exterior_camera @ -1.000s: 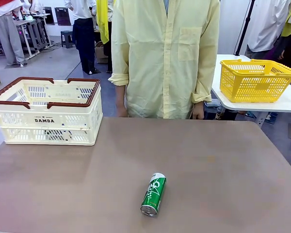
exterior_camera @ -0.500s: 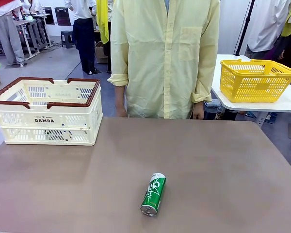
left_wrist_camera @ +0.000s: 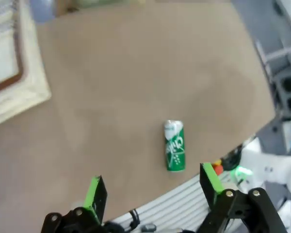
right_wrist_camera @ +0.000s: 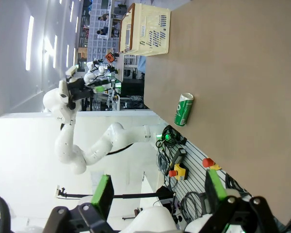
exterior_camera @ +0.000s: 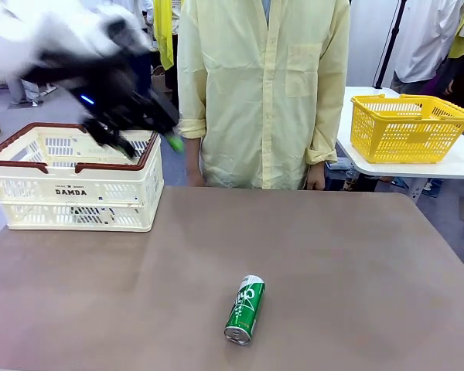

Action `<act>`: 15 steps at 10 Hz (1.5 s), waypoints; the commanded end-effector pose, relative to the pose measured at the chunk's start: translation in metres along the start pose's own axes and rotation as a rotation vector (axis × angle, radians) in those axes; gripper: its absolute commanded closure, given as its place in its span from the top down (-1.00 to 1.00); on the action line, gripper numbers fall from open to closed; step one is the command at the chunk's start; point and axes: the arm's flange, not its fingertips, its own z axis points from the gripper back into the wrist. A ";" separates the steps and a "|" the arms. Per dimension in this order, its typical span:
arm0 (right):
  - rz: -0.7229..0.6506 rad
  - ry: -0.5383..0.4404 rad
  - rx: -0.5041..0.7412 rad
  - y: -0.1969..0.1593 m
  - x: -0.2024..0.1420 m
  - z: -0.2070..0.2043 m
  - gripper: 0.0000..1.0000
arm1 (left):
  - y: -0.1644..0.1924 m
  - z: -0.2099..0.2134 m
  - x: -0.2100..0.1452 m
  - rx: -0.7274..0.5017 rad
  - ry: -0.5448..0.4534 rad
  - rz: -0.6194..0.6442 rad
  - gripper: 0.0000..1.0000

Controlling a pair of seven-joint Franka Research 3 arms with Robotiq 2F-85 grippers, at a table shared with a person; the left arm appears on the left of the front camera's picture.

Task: Place the drinks into the Shopping basket.
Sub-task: Pick up one drink and place it into the Shopping basket.

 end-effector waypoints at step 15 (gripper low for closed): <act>-0.010 0.013 -0.012 0.003 -0.002 0.000 1.00 | -0.100 -0.243 -0.063 0.139 0.340 0.118 1.00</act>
